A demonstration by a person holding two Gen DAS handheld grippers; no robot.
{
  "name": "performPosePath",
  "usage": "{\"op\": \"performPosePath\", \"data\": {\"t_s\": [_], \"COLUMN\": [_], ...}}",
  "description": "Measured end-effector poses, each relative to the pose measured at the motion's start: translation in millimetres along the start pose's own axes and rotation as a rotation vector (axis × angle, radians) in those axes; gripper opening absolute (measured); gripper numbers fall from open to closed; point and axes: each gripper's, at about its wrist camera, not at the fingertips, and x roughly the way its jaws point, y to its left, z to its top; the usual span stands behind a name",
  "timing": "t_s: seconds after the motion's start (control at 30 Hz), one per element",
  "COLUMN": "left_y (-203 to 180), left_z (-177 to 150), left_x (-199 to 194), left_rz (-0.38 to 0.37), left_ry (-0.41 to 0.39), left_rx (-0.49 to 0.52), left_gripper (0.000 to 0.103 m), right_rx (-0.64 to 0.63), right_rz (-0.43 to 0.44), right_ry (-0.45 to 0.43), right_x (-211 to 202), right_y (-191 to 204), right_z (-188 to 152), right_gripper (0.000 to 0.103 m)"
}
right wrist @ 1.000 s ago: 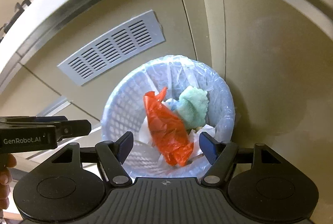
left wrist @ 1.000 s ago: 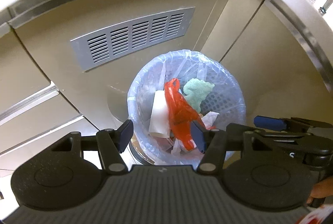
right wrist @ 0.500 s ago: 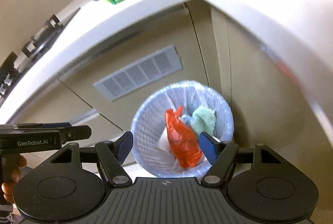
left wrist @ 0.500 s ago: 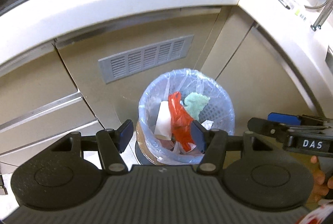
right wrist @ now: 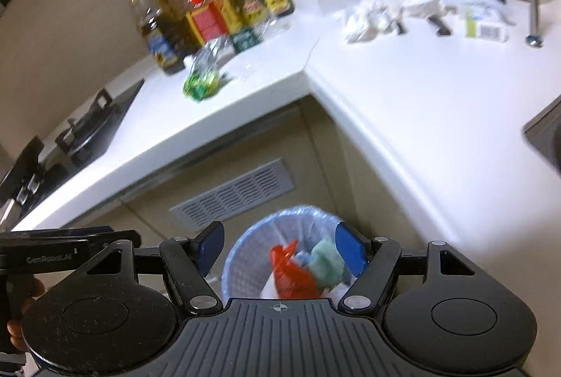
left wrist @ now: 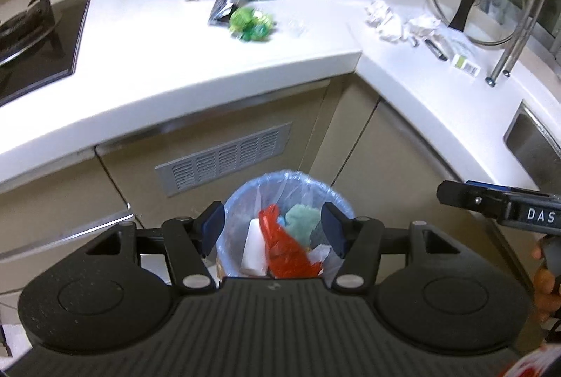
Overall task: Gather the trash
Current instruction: 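Raise both tools back toward the counter trash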
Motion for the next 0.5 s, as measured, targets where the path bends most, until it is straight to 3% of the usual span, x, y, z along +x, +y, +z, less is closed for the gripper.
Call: {"op": "performPosePath", "data": {"t_s": [0.5], "left_y": [-18.7], "left_z": [28.0], "left_x": [-9.1], "left_rz": [0.003], "left_ry": [-0.076], "left_rx": [0.042], "left_gripper": [0.058], "right_rx": [0.051], "right_rz": [-0.089], "right_ry": [-0.109], "right_x": [-41.5], "right_y": [-46.6], "right_z": [17.6], "right_gripper": [0.07]}}
